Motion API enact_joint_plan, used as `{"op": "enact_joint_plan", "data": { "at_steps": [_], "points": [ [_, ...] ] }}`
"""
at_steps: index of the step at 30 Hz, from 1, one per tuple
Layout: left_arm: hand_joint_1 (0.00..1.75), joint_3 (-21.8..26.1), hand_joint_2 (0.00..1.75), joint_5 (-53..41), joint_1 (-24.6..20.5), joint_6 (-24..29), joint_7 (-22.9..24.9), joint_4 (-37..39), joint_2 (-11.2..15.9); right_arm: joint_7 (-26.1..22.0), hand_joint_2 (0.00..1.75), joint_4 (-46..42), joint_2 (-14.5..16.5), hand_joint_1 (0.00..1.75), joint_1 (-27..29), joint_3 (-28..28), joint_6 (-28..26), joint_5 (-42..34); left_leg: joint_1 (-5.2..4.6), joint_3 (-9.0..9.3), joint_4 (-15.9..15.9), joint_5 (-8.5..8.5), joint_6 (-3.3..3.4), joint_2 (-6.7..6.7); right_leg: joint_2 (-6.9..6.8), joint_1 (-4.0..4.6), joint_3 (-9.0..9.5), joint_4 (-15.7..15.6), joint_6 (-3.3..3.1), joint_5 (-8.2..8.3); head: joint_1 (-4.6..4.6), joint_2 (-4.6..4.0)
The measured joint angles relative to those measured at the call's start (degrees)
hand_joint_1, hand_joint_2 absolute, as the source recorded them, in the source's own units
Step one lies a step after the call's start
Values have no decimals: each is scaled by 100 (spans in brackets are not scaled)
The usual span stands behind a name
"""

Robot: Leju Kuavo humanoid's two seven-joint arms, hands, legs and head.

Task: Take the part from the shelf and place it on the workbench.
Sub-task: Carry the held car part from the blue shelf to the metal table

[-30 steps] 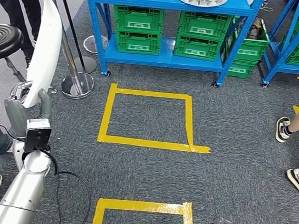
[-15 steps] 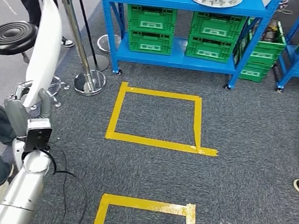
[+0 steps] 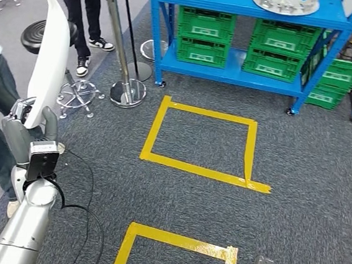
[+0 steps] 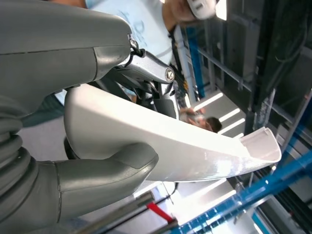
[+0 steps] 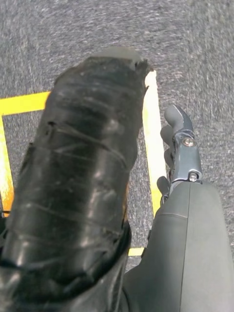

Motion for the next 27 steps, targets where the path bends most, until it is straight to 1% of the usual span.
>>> {"op": "enact_joint_plan", "data": {
  "at_steps": [3,4,5,7,8,9,10,11,12,13,14,15,16,17,18,19,20,21,22,23,24,25,26,27],
  "points": [
    [175,0,175,-1,3,0,0,0,1,0,0,0,0,0,1,-1,0,1,-2,-10,4,2,4,-14,-20,1,2,-4,5,2,5,0],
    [175,5,175,-2,12,-1,1,-1,8,0,0,0,1,0,-1,-2,1,3,5,-13,-16,18,31,-74,-72,2,7,-10,30,-7,6,0],
    [175,11,175,-3,18,-1,2,-5,7,-2,0,0,2,0,-1,-3,1,5,21,-19,-43,44,74,-183,49,-7,-114,261,65,-171,19,0],
    [175,25,175,-5,37,-2,4,-13,1,-4,0,2,3,0,12,-4,1,7,54,-29,-93,93,159,-446,325,-24,-510,1091,135,-586,44,0],
    [175,26,175,-6,45,-2,4,-15,-9,-5,0,4,2,0,22,-4,0,7,64,-34,-98,103,177,-555,508,-33,-728,1520,147,-748,58,0],
    [175,26,175,-6,57,-1,4,-15,-11,-5,0,7,2,0,28,-4,0,7,64,-35,-92,104,177,-633,521,-33,-788,1595,149,-696,58,0],
    [175,26,175,-6,65,-1,4,-16,-11,-4,0,8,2,0,27,-4,0,7,68,-33,-81,103,174,-711,537,-36,-732,1425,147,-526,59,0],
    [175,26,175,-6,69,0,4,-16,-11,-4,0,9,2,0,24,-5,0,7,74,-32,-62,96,164,-790,591,-44,-582,1068,144,-285,58,0],
    [175,27,175,-6,68,0,4,-17,-13,-4,0,12,1,0,20,-5,1,8,79,-42,-39,88,146,-862,733,-62,-412,685,140,-104,58,0],
    [175,28,175,-6,63,0,5,-17,-15,-4,0,15,1,0,18,-6,1,8,83,-68,-2,80,119,-933,874,-83,-247,342,133,15,56,-1],
    [175,29,175,-6,60,0,5,-17,-16,-3,0,19,0,0,20,-7,1,9,92,-104,22,84,81,-1000,986,-93,-147,139,123,58,54,-1],
    [175,31,175,-6,62,0,5,-17,-16,-1,0,23,0,0,22,-7,1,8,103,-142,34,98,40,-1069,1045,-95,-108,74,107,35,53,-1],
    [175,31,175,-6,68,0,5,-18,-13,-1,0,24,0,0,23,-9,-1,9,115,-173,37,120,-1,-1141,998,-87,-87,47,85,37,50,-1],
    [175,29,175,-7,82,0,4,-19,-8,0,0,25,2,0,19,-13,-1,14,125,-191,33,129,-37,-1164,928,-87,-83,44,54,51,53,0],
    [175,28,175,-8,90,0,4,-20,-3,-1,0,25,3,0,13,-18,-3,24,117,-214,71,103,-68,-1082,859,-92,-67,25,19,61,41,0],
    [175,26,175,-8,84,0,4,-21,2,-2,0,25,4,0,8,-25,-7,41,107,-275,201,22,-100,-933,781,-98,-47,4,-17,68,16,0],
    [175,24,175,-9,75,1,4,-21,3,-2,0,25,4,0,8,-33,-9,65,103,-389,453,-117,-132,-751,696,-101,-30,-11,-51,69,-3,0],
    [175,23,175,-9,67,1,4,-22,2,-1,0,25,3,0,13,-44,-13,87,106,-550,806,-287,-165,-593,613,-91,-20,-13,-74,60,-28,0],
    [175,22,175,-9,68,1,4,-22,0,-1,0,26,3,0,19,-57,-16,108,122,-734,1194,-450,-193,-524,527,-84,-16,-12,-90,52,-38,0],
    [175,22,175,-9,79,0,5,-22,-2,0,0,26,2,0,22,-72,-19,129,137,-877,1495,-545,-211,-501,442,-80,-14,-11,-98,44,-39,0],
    [175,22,175,-8,90,0,5,-22,-2,0,0,27,2,0,21,-89,-22,148,147,-929,1609,-537,-221,-492,359,-77,-10,-10,-99,36,-40,0],
    [175,23,175,-7,93,0,6,-22,-2,0,0,27,2,0,17,-107,-26,169,152,-873,1505,-429,-220,-479,279,-76,-3,-10,-97,27,-40,-1],
    [175,24,175,-4,88,0,7,-22,-2,0,0,27,2,0,12,-121,-31,190,149,-711,1200,-246,-208,-438,203,-75,12,-10,-90,15,-40,-1],
    [175,26,175,2,73,0,7,-22,-2,0,0,27,2,0,6,-133,-35,205,132,-495,788,-71,-180,-326,133,-71,30,-10,-77,1,-39,-1]
  ]
}}
